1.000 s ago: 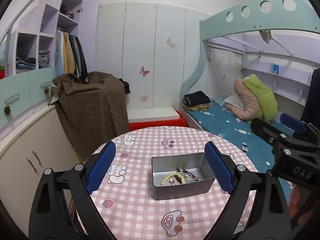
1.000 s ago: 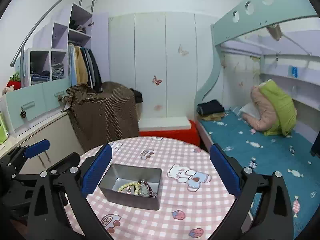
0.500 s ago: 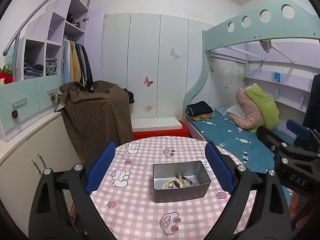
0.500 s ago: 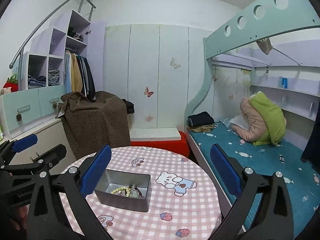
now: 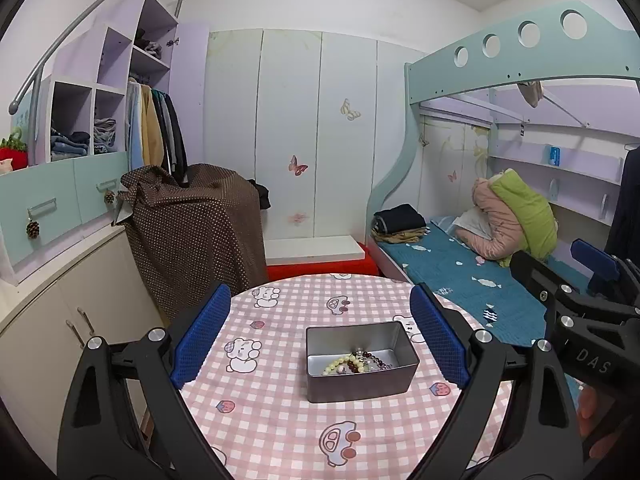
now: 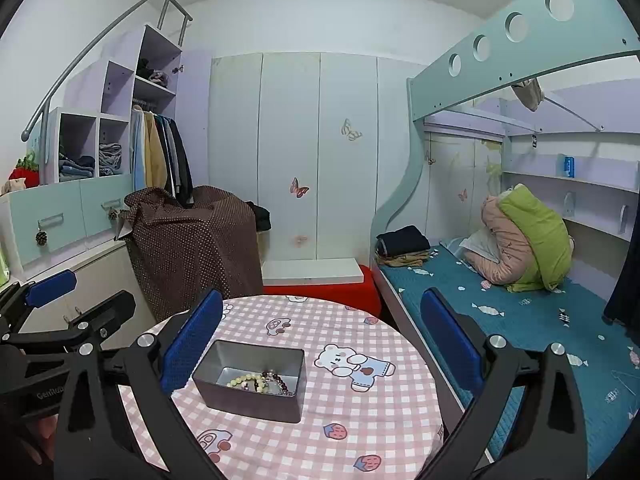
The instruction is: Organize jewelry
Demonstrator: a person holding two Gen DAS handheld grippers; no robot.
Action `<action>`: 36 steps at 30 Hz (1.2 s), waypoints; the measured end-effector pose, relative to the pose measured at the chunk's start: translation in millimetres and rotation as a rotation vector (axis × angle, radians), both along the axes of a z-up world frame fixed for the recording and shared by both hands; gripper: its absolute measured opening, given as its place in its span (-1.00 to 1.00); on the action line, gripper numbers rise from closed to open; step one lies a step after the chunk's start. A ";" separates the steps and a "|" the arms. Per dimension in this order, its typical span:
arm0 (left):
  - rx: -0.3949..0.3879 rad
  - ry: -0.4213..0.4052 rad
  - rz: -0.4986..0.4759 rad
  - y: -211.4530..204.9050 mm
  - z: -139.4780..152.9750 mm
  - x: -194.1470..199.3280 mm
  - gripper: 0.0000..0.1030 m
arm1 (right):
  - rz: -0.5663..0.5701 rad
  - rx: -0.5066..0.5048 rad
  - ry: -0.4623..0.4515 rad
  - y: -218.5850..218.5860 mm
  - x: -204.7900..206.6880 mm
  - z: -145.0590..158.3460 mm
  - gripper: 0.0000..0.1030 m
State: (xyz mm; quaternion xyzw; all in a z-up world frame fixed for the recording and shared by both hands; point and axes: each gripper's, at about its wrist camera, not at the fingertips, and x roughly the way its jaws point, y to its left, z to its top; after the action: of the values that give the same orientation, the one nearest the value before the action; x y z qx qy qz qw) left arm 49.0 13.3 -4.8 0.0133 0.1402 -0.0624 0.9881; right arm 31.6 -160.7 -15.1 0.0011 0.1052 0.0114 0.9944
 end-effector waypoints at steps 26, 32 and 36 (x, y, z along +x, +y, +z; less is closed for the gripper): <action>0.010 0.009 0.006 2.4 0.9 -1.3 0.77 | -0.001 0.016 0.018 2.6 -1.0 4.5 0.86; 0.015 0.013 0.007 2.2 0.8 1.3 0.77 | -0.003 0.018 0.023 1.0 1.8 4.7 0.86; 0.013 0.013 0.006 2.5 1.0 1.3 0.77 | -0.003 0.017 0.022 1.5 1.7 5.1 0.86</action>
State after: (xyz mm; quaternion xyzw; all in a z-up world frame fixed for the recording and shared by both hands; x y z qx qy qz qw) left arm 50.3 15.8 -3.8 0.0190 0.1470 -0.0586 0.9872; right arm 33.3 -159.2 -10.0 0.0099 0.1159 0.0109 0.9932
